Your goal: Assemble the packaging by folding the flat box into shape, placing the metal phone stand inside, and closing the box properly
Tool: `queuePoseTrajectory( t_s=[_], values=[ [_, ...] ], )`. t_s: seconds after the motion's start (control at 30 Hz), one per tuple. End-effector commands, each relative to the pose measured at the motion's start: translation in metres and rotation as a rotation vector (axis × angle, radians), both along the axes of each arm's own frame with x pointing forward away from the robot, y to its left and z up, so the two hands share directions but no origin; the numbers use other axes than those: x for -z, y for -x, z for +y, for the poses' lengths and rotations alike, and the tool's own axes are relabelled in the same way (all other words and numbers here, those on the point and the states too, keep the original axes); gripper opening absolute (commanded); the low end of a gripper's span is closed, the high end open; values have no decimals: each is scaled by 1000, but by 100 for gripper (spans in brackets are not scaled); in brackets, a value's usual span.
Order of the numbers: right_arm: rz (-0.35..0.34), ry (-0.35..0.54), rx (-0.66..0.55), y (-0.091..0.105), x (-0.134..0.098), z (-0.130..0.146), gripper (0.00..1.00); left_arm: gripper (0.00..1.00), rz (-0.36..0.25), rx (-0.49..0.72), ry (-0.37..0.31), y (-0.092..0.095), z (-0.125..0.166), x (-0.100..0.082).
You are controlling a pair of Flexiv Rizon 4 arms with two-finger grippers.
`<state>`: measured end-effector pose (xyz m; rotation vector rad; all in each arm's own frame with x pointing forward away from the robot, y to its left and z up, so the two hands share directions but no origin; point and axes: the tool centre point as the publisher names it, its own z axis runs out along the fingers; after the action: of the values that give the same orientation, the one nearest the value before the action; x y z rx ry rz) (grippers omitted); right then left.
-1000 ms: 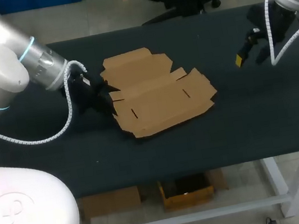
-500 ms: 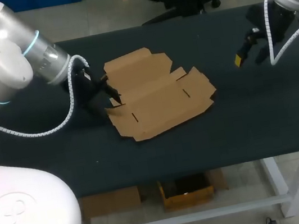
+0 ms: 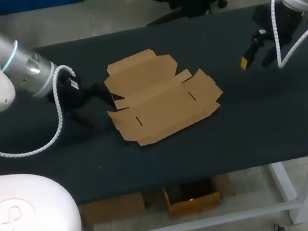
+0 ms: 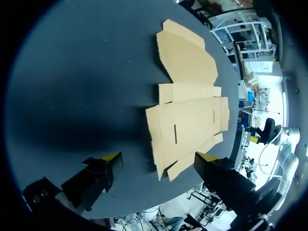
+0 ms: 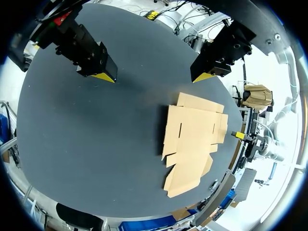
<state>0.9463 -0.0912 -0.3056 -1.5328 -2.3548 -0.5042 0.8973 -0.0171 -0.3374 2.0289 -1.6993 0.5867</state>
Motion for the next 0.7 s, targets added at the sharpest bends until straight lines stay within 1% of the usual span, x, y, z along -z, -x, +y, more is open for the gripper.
queuePoseTrajectory(
  t_s=[0.03,0.1,0.17,0.3,0.43,0.5,0.53,0.7],
  values=[
    [3,-3,0,1,0,-1,100,100,-47,-20,-14,11,4,-14],
    [4,-4,2,1,1,-1,100,100,-49,-22,-13,11,6,-16],
    [6,-5,3,1,2,-1,100,100,-55,-54,-17,12,7,-19],
    [9,-1,3,2,2,1,100,100,-66,-55,-17,12,8,-23],
    [4,-7,11,3,1,0,100,100,-71,-41,-17,13,6,-22],
    [2,-10,15,5,0,-2,100,100,-83,-49,3,14,7,-18],
    [2,-12,16,6,0,-3,100,100,-80,-50,28,15,7,-16],
    [-1,-14,21,7,-2,-5,100,100,-75,-49,54,14,-3,6]
  ],
)
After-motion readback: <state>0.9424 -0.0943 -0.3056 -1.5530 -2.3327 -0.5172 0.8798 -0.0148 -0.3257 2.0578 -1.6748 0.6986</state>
